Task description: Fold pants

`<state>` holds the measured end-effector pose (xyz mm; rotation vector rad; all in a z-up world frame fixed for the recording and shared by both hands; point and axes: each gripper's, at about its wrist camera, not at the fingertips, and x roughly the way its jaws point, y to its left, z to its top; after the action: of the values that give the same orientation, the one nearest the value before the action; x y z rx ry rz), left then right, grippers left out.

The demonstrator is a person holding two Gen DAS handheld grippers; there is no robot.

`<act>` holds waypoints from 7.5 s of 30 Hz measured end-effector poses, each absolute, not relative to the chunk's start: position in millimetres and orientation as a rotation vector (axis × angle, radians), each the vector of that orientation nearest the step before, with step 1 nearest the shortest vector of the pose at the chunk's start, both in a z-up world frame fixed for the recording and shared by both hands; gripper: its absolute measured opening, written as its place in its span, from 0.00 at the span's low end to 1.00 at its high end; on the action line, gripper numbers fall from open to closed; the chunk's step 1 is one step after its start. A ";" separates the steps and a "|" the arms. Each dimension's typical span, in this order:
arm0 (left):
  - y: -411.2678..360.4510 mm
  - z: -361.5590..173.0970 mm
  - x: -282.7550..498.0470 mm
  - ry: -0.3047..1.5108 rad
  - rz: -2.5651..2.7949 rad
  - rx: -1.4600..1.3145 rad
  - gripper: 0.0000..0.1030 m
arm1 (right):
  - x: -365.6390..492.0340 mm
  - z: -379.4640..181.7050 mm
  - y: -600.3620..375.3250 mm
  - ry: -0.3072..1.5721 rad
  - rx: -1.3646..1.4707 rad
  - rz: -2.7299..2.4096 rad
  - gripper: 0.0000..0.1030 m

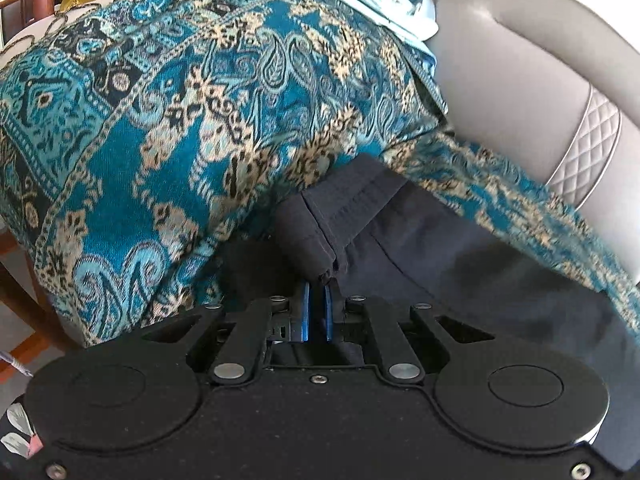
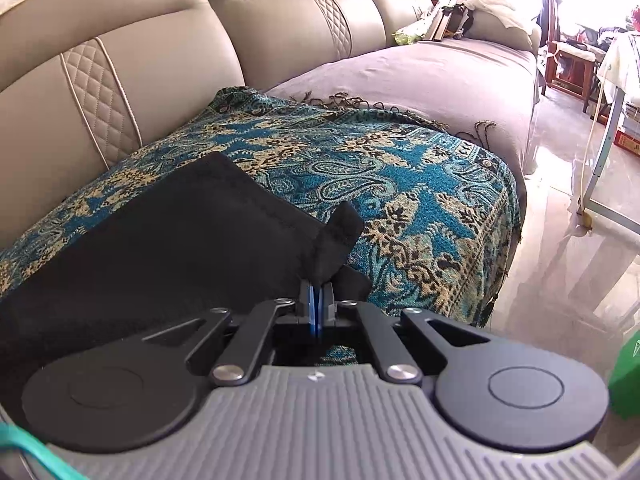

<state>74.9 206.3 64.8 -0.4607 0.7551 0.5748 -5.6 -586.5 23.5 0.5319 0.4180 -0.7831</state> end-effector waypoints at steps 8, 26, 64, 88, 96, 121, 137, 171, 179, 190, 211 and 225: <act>205.2 56.3 64.4 0.782 0.576 -0.450 0.07 | -8.9 23.2 -585.9 0.428 0.526 -0.793 0.04; 205.9 42.7 66.6 0.832 0.577 -0.414 0.11 | -14.9 15.7 -600.7 0.428 0.629 -0.746 0.05; 108.5 86.7 64.4 0.688 0.246 -0.191 0.86 | 68.6 91.4 -446.5 0.176 0.424 -0.105 0.79; -3.8 13.5 78.2 0.716 0.037 -0.008 1.00 | 180.3 91.7 -137.5 0.437 -0.206 0.555 0.55; 0.1 11.1 74.2 0.685 0.008 -0.002 1.00 | 186.9 78.9 -113.9 0.471 -0.311 0.563 0.35; -0.5 9.4 70.0 0.665 -0.010 0.011 1.00 | 173.5 97.2 -155.8 0.360 -0.113 0.513 0.40; -21.2 53.8 114.6 0.732 -0.092 -0.065 0.57 | 136.3 73.6 -301.6 0.345 0.090 0.225 0.58; -160.1 23.2 245.8 0.664 -0.064 0.031 0.64 | 123.9 47.3 -571.3 0.296 0.287 -0.405 0.80; -153.0 31.0 251.1 0.732 -0.030 0.006 0.85 | 84.4 62.0 -565.0 0.234 0.304 -0.351 0.91; -106.3 45.0 176.3 0.747 -0.063 0.006 0.94 | 6.5 53.0 -618.0 0.364 0.733 -0.460 1.00; -10.9 23.4 116.0 0.794 0.101 -0.026 0.96 | -51.9 -14.7 -639.6 0.273 1.255 -0.329 0.77; 34.5 18.5 118.3 0.779 0.166 -0.078 1.00 | -49.1 -20.6 -640.6 0.283 1.187 -0.500 0.34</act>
<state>118.3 34.5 18.5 -0.0782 0.7790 0.1658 -49.1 -640.6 -20.6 1.1866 0.2828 -0.4995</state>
